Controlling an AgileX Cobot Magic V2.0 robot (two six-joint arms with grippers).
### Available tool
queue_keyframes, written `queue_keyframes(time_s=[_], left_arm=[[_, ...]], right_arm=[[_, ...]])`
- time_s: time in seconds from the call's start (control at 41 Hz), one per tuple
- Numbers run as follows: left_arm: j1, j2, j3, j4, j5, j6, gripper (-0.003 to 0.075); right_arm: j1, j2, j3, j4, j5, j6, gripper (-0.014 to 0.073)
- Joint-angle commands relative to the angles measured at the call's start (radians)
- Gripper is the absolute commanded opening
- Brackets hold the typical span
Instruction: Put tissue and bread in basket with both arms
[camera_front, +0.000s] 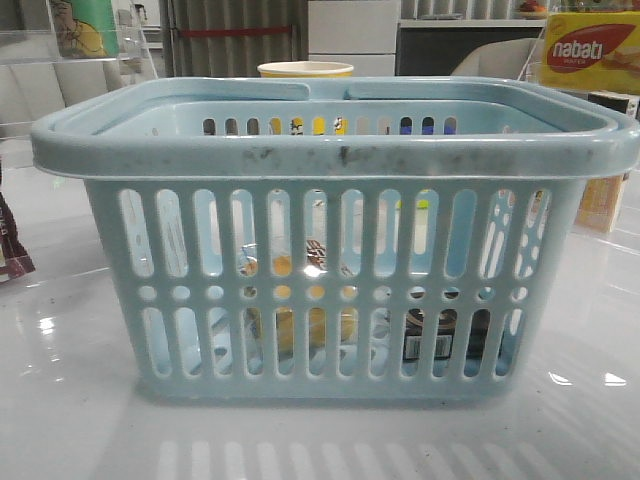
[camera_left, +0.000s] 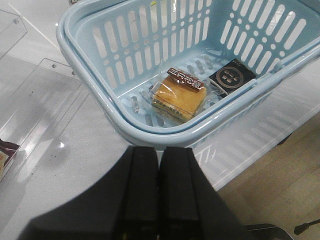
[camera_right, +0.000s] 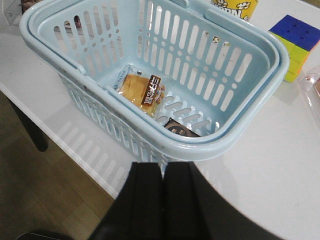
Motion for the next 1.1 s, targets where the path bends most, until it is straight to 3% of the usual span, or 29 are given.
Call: queue_keyframes(time_s=[0.0, 0.146, 0.268, 0.512, 0.732, 1.073], left_arm=[[-0.007, -0.004, -0.025, -0.006, -0.074, -0.011, 0.0096], [-0.004, -0.024, -0.022, -0.006, -0.077, -0.011, 0.0094], [0.072, -0.087, 0.002, -0.004, -0.101, -0.006, 0.0094], [0.349, -0.364, 0.334, -0.004, -0.579, -0.006, 0.0094], [0.529, -0.645, 0.676, -0.012, -0.764, -0.006, 0.0094], [0.559, -0.787, 0.873, -0.017, -0.928, -0.006, 0.0094]], right_arm=[[0.001, 0.001, -0.025, -0.003, -0.073, -0.010, 0.0039], [0.001, 0.001, -0.025, -0.003, -0.073, -0.010, 0.0039], [0.001, 0.001, -0.025, -0.003, -0.073, -0.010, 0.0039], [0.001, 0.001, -0.025, -0.003, -0.073, -0.010, 0.0039], [0.001, 0.001, -0.025, -0.003, -0.073, -0.010, 0.0039], [0.001, 0.001, -0.025, -0.003, -0.072, -0.010, 0.0039]])
